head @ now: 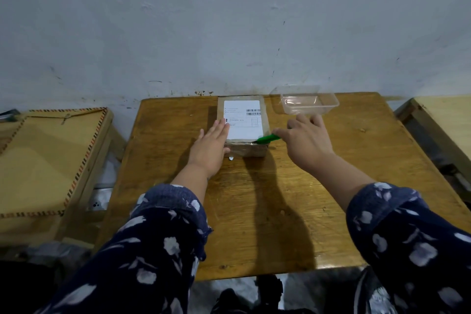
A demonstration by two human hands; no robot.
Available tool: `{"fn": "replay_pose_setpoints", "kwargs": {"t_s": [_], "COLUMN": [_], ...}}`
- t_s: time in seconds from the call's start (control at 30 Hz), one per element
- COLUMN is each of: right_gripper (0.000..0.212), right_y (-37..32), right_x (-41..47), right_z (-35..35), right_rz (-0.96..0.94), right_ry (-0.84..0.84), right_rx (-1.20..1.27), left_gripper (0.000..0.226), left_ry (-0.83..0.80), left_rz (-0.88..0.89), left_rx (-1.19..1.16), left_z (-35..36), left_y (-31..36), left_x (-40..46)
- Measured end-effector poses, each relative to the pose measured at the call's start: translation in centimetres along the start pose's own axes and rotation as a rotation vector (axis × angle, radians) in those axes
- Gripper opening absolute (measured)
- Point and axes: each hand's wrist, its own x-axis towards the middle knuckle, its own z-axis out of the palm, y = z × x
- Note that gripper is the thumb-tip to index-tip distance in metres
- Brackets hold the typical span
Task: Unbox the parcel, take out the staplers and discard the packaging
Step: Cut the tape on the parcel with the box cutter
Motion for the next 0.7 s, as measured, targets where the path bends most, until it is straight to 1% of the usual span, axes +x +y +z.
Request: {"fn": "replay_pose_setpoints", "kwargs": {"t_s": [0.1,0.27,0.37,0.47,0.57,0.6,0.7], "right_gripper": [0.048,0.039,0.036,0.035,0.034,0.033,0.033], "right_y": [0.2,2.4,3.3,4.3,5.1,5.3,5.9], "right_x": [-0.2,-0.8,-1.0,-1.1,-1.0,-0.9,-0.9], "right_z": [0.8,1.5,1.3,0.7,0.7,0.8,1.2], "right_rz": [-0.001,0.038,0.102,0.288,0.471,0.513,0.610], "right_ry": [0.022,0.054,0.042,-0.024,-0.117,-0.126,-0.127], "right_rx": [0.024,0.076,0.161,0.321,0.513,0.612,1.022], "left_gripper": [0.067,0.067,0.074,0.090,0.095,0.096,0.095], "left_ry": [-0.002,-0.022,-0.002,0.031,0.013,-0.002,-0.034], "left_rz": [-0.017,-0.050,-0.093,-0.099,-0.073,-0.065,-0.048], "left_rx": [0.043,0.099,0.185,0.257,0.268,0.261,0.236], "left_z": [0.2,0.1,0.3,0.3,0.2,0.1,-0.5], "left_y": [0.3,1.1,1.8,2.6,3.4,3.7,4.2], "left_x": [-0.2,-0.3,-0.3,-0.2,0.2,0.5,1.7]}}
